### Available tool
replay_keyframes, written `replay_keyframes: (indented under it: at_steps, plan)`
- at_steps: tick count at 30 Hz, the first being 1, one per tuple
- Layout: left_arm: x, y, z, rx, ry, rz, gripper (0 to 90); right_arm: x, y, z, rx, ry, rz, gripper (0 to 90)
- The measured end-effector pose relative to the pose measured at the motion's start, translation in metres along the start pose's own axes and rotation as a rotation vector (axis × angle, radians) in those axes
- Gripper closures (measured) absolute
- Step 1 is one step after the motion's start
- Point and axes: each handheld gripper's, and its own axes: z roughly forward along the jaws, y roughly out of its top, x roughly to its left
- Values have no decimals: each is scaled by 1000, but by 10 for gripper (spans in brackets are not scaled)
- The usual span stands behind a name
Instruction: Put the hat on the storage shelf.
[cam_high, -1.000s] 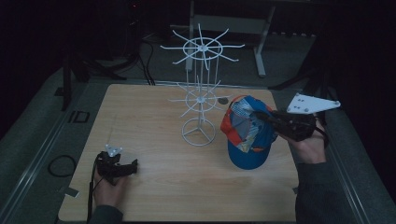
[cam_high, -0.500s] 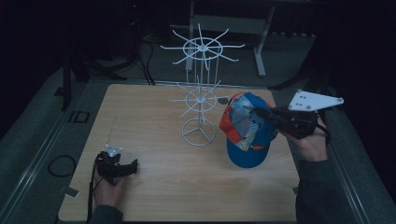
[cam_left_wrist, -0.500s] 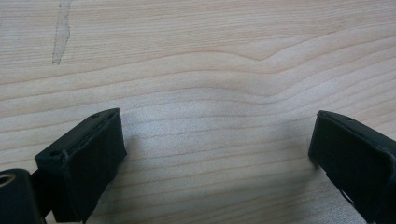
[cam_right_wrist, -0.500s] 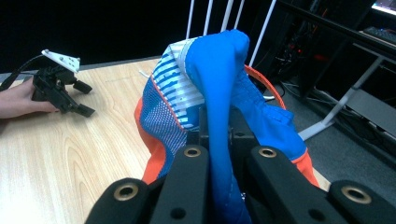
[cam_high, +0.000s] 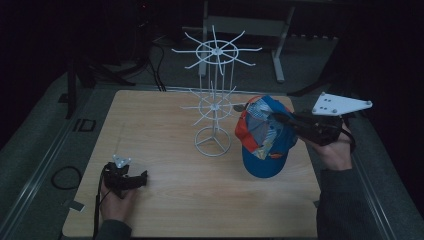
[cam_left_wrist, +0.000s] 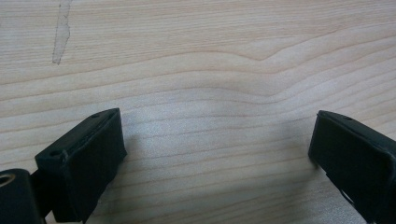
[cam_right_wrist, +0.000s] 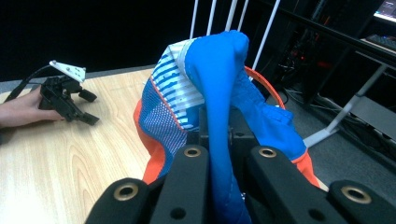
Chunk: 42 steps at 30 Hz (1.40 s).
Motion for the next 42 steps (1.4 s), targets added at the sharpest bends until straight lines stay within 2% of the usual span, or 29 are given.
replay_keyframes:
  at_steps: [21,42]
  plan:
    - [0,0,0,0,0,-1,40,-6,6,-1,-42,35,27,886]
    - [0,0,0,0,-1,-1,40,-7,26,-7,-89,59,0,887]
